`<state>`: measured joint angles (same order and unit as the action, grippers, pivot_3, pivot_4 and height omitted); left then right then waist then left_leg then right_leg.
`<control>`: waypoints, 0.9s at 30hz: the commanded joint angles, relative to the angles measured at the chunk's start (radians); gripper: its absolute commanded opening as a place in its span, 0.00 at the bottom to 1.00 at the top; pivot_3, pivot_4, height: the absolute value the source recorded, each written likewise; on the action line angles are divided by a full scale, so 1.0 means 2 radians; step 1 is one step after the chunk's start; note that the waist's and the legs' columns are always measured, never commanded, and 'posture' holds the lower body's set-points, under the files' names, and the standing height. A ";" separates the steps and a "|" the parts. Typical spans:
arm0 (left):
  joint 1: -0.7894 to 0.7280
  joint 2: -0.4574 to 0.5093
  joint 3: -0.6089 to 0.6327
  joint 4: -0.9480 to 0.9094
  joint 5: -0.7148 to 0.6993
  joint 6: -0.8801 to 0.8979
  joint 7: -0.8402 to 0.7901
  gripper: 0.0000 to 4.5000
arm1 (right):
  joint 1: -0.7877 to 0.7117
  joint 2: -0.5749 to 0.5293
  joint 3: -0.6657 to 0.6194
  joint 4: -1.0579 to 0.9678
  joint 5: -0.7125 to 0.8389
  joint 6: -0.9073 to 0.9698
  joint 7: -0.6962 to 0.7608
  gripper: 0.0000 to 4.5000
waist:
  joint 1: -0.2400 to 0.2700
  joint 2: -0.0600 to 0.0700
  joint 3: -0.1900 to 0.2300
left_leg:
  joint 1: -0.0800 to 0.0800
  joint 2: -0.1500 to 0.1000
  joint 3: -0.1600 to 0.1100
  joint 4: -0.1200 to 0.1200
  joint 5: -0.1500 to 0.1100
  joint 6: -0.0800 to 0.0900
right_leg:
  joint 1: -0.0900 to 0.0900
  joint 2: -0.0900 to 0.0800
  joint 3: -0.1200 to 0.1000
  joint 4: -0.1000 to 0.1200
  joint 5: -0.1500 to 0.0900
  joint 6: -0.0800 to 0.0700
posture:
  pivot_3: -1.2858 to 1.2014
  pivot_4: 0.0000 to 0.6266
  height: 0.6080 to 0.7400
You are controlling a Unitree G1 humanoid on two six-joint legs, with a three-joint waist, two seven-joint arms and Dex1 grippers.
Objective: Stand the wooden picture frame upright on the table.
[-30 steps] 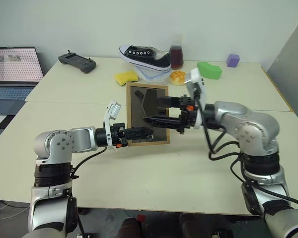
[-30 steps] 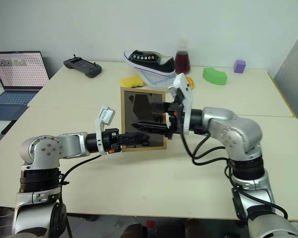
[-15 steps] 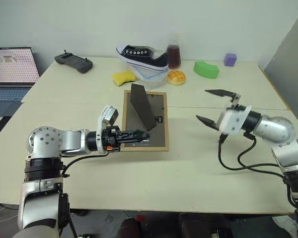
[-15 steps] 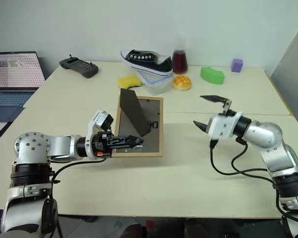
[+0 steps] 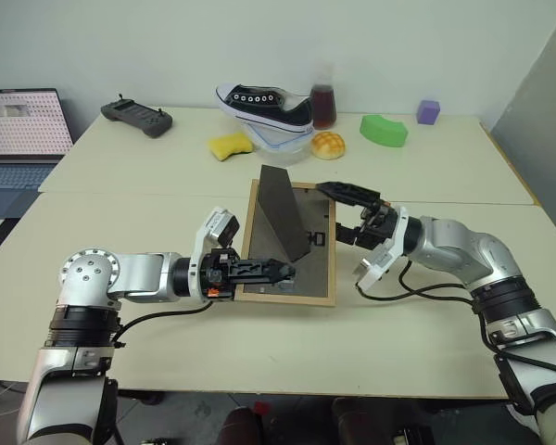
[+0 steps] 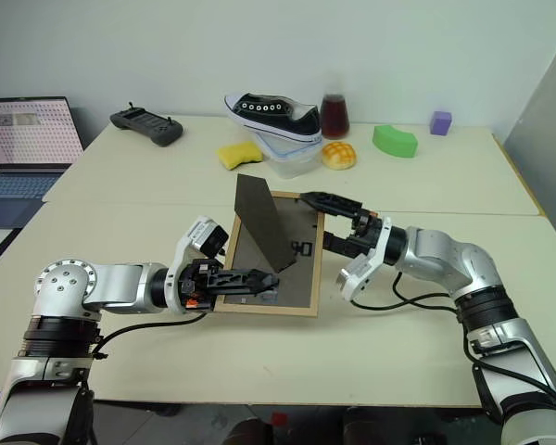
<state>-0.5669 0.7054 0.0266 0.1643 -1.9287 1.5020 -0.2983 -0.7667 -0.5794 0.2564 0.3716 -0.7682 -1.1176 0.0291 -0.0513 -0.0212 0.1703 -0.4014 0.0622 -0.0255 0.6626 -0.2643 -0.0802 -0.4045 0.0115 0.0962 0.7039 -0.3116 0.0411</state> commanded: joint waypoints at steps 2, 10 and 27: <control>0.006 0.014 -0.017 -0.022 -0.022 -0.027 0.007 0.19 | -0.018 -0.001 -0.006 -0.011 0.014 -0.012 -0.016 0.62 | 0.000 0.000 0.000 | 0.000 0.000 0.000 0.000 0.000 0.000 | 0.000 0.000 0.000 0.000 0.000 0.000 | 0.52 0.24 1.00; 0.025 0.028 -0.017 -0.077 0.000 -0.053 0.003 0.19 | -0.020 -0.005 -0.004 -0.010 0.021 -0.016 -0.009 0.35 | -0.002 0.000 0.000 | 0.000 0.000 0.000 0.000 0.000 0.000 | 0.000 0.000 0.000 0.000 0.000 0.000 | 0.52 0.24 1.00; 0.079 0.092 0.112 -0.154 0.134 -0.177 0.014 1.00 | 0.041 -0.018 0.058 -0.023 0.448 0.197 0.275 0.30 | -0.004 0.000 0.000 | 0.000 0.001 0.000 0.000 0.000 0.000 | 0.000 0.000 0.000 0.000 0.000 0.000 | 0.52 0.24 1.00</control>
<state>-0.4306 0.8880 0.2053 -0.0491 -1.7561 1.2099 -0.2779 -0.6936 -0.6414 0.3787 0.4285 -0.1360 -0.9299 0.4382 -0.0599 -0.0215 0.1706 -0.4005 0.0642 -0.0258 0.6617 -0.2645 -0.0797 -0.4038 0.0116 0.0966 0.7038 -0.3116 0.0408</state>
